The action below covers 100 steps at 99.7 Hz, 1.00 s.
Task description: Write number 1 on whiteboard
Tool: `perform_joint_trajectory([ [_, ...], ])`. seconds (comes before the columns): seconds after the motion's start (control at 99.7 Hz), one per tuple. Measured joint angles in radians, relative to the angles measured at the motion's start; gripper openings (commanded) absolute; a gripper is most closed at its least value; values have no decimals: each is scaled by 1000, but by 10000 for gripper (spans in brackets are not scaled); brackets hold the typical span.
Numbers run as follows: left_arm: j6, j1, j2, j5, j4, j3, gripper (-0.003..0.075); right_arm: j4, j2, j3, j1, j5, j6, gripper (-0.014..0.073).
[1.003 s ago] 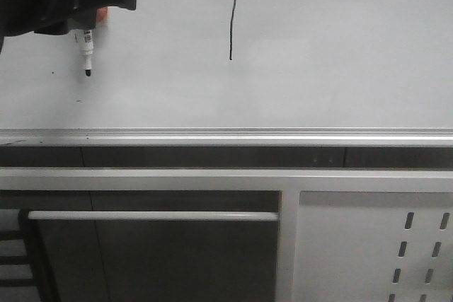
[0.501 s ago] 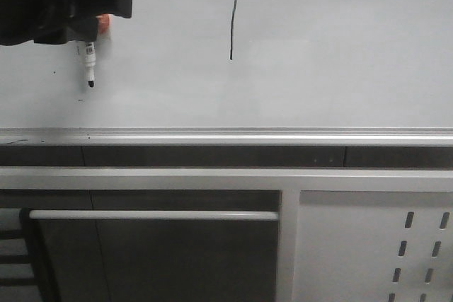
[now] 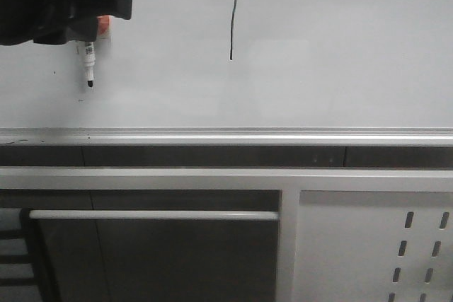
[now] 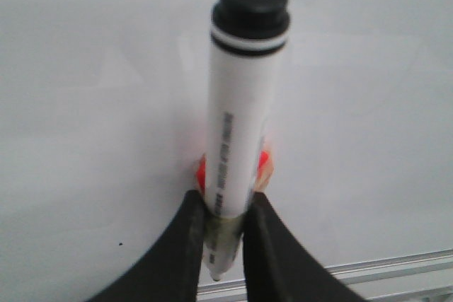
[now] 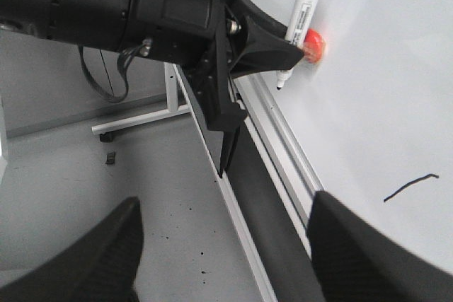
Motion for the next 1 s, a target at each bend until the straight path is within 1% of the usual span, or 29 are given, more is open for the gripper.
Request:
perform_joint_trajectory([
  [0.211, 36, 2, -7, -5, 0, 0, -18, 0, 0, 0, 0, 0, 0, 449],
  [0.531, 40, 12, -93, -126, 2, 0, -18, 0, 0, 0, 0, 0, 0, 449],
  [0.752, 41, 13, -111, -160, 4, 0, -18, 0, 0, 0, 0, 0, 0, 449],
  [1.003, 41, 86, -111, -201, 6, 0, -18, 0, 0, 0, 0, 0, 0, 449],
])
